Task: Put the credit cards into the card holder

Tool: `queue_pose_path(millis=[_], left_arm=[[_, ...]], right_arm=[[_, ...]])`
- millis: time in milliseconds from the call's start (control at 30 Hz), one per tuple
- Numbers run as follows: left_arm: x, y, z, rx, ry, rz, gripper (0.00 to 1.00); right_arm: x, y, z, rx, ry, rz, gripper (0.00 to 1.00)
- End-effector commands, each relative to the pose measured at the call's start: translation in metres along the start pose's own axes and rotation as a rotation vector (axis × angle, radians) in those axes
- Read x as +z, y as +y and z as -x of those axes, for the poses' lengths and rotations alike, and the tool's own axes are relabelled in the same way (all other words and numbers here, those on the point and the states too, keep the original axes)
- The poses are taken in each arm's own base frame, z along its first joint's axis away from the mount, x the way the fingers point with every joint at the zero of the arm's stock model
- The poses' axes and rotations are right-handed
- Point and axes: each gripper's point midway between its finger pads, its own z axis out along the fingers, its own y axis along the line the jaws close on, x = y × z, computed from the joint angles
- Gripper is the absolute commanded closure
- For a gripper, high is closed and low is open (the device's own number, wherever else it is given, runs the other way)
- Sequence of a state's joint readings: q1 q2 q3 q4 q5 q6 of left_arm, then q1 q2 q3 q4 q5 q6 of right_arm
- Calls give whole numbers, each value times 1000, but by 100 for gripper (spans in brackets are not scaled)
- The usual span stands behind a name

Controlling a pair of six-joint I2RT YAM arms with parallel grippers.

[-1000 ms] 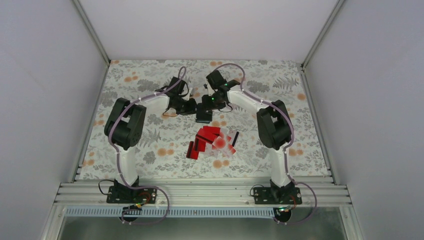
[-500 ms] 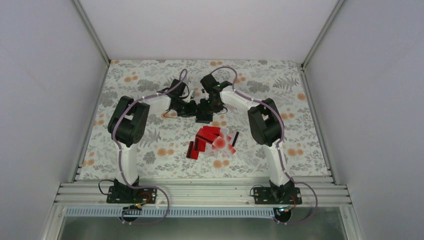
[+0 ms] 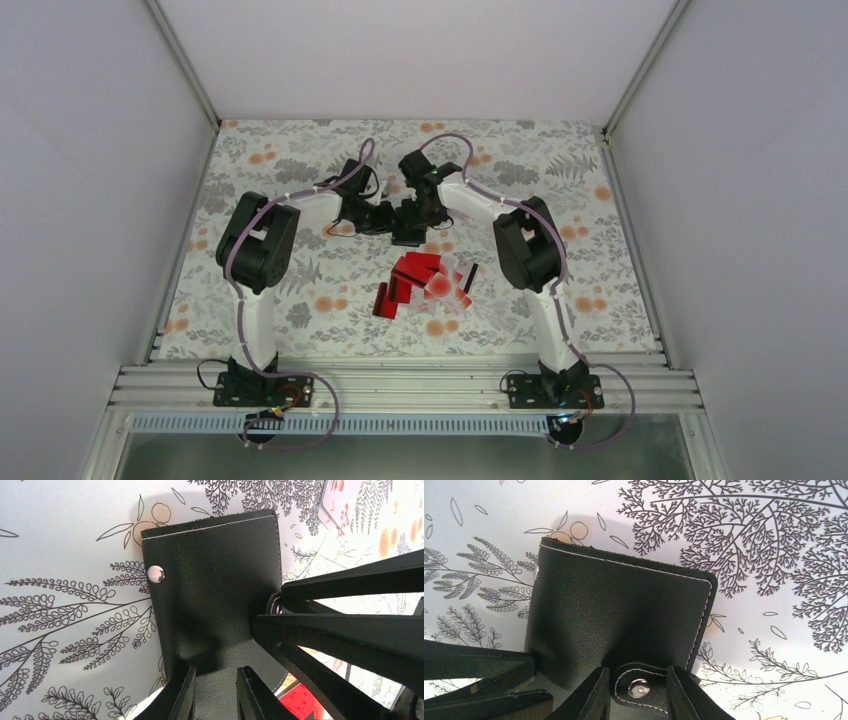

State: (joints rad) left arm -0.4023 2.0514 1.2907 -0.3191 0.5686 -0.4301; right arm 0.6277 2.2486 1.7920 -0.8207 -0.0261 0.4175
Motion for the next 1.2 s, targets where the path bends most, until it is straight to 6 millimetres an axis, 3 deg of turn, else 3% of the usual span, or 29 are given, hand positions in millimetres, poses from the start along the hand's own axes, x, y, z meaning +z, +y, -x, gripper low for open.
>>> queue_pose_path(millis=[0,167,400,833,1067,1167], left_arm=[[17,29,-21,-45,48,87,77],[18,34,-23,-53,46,103,77],[23,46,-25,-70,58,158,77],[22,62,-29,-92,62,238,77],[18,61,-28,-87,59,249,77],[14,54,-24,-76,49,233,77]], right_arm=[[28,-22,-33,-8,115,-105,73],[27,-26,-31,-17,108,-130,82],[9,-22,-19,-24,64,-124,95],[-34,-41,-12,9,-15,-146,96],[-29,-58,-28,42,-1,-101,95],[-22,-64,-35,65,23,-66,88]])
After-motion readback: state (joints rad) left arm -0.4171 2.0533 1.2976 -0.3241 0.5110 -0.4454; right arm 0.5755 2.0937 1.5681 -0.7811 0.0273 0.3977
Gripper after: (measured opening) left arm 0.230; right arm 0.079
